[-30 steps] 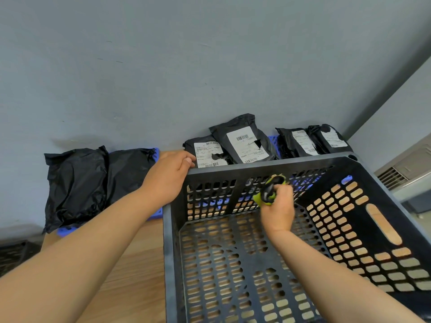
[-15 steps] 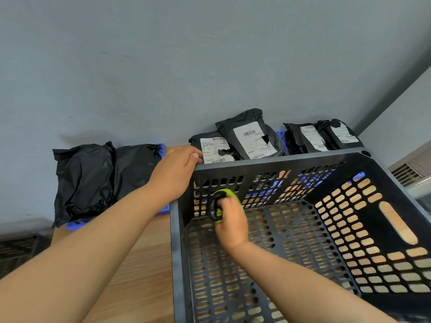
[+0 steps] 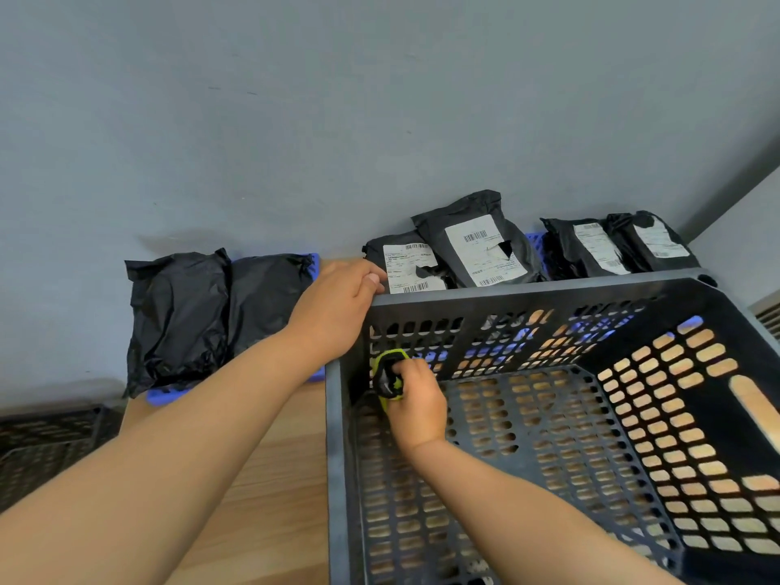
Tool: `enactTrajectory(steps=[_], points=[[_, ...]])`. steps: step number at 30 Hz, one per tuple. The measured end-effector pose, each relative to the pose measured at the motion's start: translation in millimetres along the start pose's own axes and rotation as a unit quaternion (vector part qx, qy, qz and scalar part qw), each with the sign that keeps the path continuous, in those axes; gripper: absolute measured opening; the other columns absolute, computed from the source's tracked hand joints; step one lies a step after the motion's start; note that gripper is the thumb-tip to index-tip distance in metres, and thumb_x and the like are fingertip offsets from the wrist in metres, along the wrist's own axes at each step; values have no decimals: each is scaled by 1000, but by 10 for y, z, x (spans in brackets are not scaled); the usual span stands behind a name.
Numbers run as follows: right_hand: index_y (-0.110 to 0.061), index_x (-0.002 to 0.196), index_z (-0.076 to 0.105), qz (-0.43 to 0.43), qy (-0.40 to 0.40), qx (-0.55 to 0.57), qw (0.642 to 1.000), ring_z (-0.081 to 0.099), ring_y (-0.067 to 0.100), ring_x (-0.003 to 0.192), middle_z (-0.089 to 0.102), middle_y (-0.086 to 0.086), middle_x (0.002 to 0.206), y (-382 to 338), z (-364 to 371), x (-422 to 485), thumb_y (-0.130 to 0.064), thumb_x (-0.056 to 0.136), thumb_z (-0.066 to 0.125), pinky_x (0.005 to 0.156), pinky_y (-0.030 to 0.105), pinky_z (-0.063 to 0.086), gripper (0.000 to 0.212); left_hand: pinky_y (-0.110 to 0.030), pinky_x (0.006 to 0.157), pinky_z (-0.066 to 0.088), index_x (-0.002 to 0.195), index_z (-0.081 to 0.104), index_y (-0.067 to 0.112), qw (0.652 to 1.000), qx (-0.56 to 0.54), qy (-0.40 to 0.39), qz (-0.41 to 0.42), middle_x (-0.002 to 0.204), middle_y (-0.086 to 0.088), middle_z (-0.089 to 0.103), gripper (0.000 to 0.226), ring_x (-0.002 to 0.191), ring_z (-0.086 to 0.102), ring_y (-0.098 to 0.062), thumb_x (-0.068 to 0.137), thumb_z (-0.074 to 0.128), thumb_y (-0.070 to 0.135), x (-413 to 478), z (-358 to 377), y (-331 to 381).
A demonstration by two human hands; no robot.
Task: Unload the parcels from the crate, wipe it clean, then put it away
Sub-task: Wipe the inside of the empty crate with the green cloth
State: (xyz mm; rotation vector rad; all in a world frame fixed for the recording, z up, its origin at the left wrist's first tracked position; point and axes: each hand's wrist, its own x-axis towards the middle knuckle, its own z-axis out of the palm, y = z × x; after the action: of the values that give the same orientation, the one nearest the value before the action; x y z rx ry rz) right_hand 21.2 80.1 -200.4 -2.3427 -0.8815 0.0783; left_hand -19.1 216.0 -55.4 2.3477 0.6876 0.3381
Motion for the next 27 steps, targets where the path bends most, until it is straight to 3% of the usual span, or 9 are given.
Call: enactTrajectory(steps=[4,18,23,27], points=[[-10,102,62,85,7,14,996,57,25,99,60,4,104,253,-189,73,8,71,62,70,30,43,36,-26,85,36,116,60,22,1000,8,0,2,103,13,59,33,110,44,-8,101,30,23,11,-1,-14],[-6,107,57,327,144,-7,934,57,40,100,55,17,116,1356,-1067,408,-5,84,58,79,42,44,23,-22,85,30,121,58,19,999,50,14,-12,113,6,63,35,110,42,-7,103,29,23,-38,-6,67],[-4,108,56,359,188,-21,914,51,40,108,54,18,114,1557,-1250,396,-4,81,57,85,48,43,27,-21,84,29,121,58,19,998,57,16,-16,113,5,63,35,109,42,-6,103,28,23,-42,-4,93],[-2,104,59,281,167,-57,943,47,38,106,57,19,108,1380,-1098,327,2,75,62,90,45,38,29,-21,84,30,121,58,18,998,59,17,-16,114,5,63,35,111,43,-8,103,28,23,-41,-3,90]])
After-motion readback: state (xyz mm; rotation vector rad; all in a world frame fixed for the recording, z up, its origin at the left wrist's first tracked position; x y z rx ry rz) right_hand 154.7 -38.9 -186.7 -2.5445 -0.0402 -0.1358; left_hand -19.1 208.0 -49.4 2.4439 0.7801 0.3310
